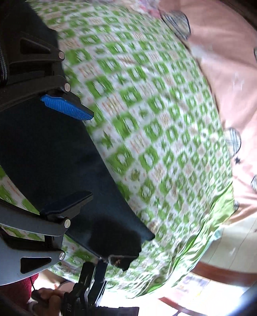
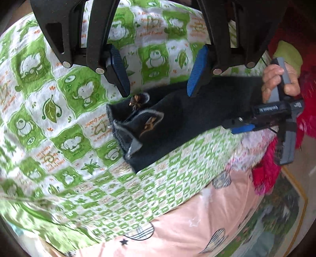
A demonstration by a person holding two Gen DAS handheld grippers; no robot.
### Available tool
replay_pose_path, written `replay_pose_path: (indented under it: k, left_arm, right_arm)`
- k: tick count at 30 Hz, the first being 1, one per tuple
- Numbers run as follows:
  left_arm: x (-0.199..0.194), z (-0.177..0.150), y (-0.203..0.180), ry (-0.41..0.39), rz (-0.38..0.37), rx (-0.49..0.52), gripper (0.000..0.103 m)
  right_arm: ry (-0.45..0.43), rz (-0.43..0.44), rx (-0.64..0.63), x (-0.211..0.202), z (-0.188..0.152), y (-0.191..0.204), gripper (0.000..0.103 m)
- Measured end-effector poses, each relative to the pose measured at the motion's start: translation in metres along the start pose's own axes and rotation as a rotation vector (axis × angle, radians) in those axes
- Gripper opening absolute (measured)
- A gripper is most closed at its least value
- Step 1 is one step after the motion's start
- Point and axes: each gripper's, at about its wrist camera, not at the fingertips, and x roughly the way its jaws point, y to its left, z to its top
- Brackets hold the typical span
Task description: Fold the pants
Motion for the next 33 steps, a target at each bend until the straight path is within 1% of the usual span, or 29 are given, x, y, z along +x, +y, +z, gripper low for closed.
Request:
replay_pose_path:
  k: [4,6,7,8,9,10,11,13,15,18,21,22,24,25,26,27,28,31,33]
  left_arm:
    - [0.02,0.027,-0.013,0.054,-0.105,0.059,0.075]
    - [0.029,0.037,-0.019,0.082,-0.146,0.073,0.075]
    - [0.034,0.042,-0.022,0.099,-0.169,0.081,0.075]
    - [0.039,0.047,-0.026,0.115,-0.197,0.096,0.075]
    - [0.044,0.052,-0.031,0.124,-0.216,0.111,0.075]
    - [0.049,0.055,-0.035,0.13,-0.226,0.123,0.075]
    - [0.056,0.059,-0.04,0.143,-0.238,0.135,0.075]
    - [0.068,0.066,-0.048,0.168,-0.253,0.141,0.075]
    - [0.078,0.072,-0.056,0.182,-0.259,0.142,0.075]
    - [0.088,0.077,-0.072,0.195,-0.282,0.17,0.074]
    - [0.099,0.078,-0.09,0.224,-0.306,0.208,0.058]
    - [0.102,0.078,-0.095,0.232,-0.314,0.216,0.05]
    - [0.105,0.079,-0.102,0.224,-0.317,0.239,0.039]
    - [0.104,0.08,-0.103,0.222,-0.335,0.236,0.025]
    - [0.103,0.082,-0.102,0.222,-0.364,0.214,0.017]
    - [0.101,0.083,-0.101,0.214,-0.369,0.203,0.016]
    - [0.096,0.083,-0.099,0.195,-0.371,0.197,0.013]
    - [0.077,0.082,-0.09,0.148,-0.396,0.184,0.011]
    - [0.06,0.08,-0.083,0.11,-0.405,0.172,0.011]
  right_arm:
    - [-0.041,0.029,0.071,0.007,0.003,-0.006,0.061]
    - [-0.058,0.02,0.084,0.01,0.004,-0.006,0.057]
    - [-0.068,0.016,0.088,0.011,0.004,-0.006,0.05]
    - [-0.071,0.018,0.092,0.013,0.004,-0.006,0.039]
    - [-0.067,0.02,0.096,0.015,0.003,-0.009,0.033]
    - [-0.062,0.022,0.106,0.017,0.002,-0.014,0.022]
    - [-0.06,0.032,0.119,0.018,0.002,-0.019,0.013]
    - [-0.062,0.065,0.127,0.016,0.002,-0.026,0.012]
    - [-0.068,0.068,0.11,0.01,0.003,-0.028,0.012]
    - [-0.069,0.082,0.115,0.006,0.004,-0.034,0.011]
    - [-0.064,0.058,0.073,0.008,0.002,-0.028,0.011]
    - [-0.062,0.05,0.063,0.009,0.001,-0.025,0.011]
    - [-0.062,0.058,0.07,0.009,0.001,-0.027,0.011]
    - [-0.062,0.068,0.076,0.009,0.002,-0.028,0.011]
    - [-0.062,0.073,0.077,0.008,0.002,-0.028,0.011]
    - [-0.064,0.08,0.074,0.007,0.002,-0.027,0.011]
    - [-0.066,0.088,0.071,0.006,0.002,-0.026,0.011]
    - [-0.079,0.115,0.041,0.002,0.005,-0.018,0.011]
    - [-0.088,0.152,0.014,-0.002,0.009,-0.01,0.011]
